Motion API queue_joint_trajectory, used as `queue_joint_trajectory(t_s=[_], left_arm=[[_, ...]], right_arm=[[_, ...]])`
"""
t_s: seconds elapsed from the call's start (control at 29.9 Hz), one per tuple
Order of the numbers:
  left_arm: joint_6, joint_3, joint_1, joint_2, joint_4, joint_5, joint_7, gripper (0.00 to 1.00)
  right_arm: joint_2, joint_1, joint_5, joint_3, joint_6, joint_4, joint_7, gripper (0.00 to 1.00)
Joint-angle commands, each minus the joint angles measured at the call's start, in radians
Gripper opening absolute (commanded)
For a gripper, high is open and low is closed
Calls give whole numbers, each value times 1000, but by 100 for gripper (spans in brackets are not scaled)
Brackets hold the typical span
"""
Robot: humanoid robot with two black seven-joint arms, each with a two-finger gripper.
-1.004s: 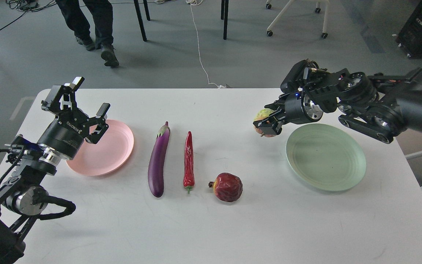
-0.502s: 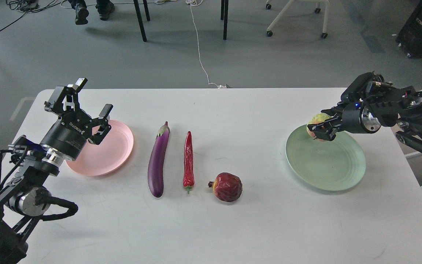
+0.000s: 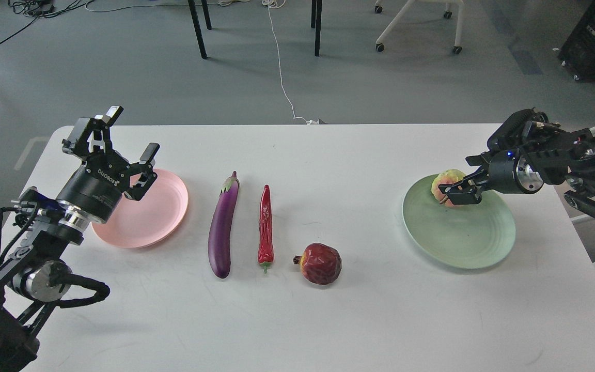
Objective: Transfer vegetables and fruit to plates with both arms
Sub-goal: 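Carry the fruit onto the green plate and open the right gripper, then reach the right gripper to the red apple and grasp it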
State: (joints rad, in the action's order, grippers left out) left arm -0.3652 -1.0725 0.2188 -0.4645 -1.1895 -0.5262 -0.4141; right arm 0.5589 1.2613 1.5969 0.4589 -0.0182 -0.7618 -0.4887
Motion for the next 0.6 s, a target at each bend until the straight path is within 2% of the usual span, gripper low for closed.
queue_joint_trajectory(t_s=[0.0,0.1,0.23,0.4,0.57], left_arm=[[0,0,1,0,-1,0,1,99],[0,0,1,-2,-12,0,3,99],[3,0,1,-2,-22,-2,5,99],[6,0,-9,-5,-38,-2,5,99],[11,0,-10,-3,-41,-3,5,99]], right_arm=[[59,104,-12,-6,-8,-189,0,97],[102,170,-12,0,-12,-406,0,98],[119,191,-9,9,-15,-579,0,98],[47,175,-8,17,-65,-616,0,98],[-46,173,-9,57,-69,-604,0,97]])
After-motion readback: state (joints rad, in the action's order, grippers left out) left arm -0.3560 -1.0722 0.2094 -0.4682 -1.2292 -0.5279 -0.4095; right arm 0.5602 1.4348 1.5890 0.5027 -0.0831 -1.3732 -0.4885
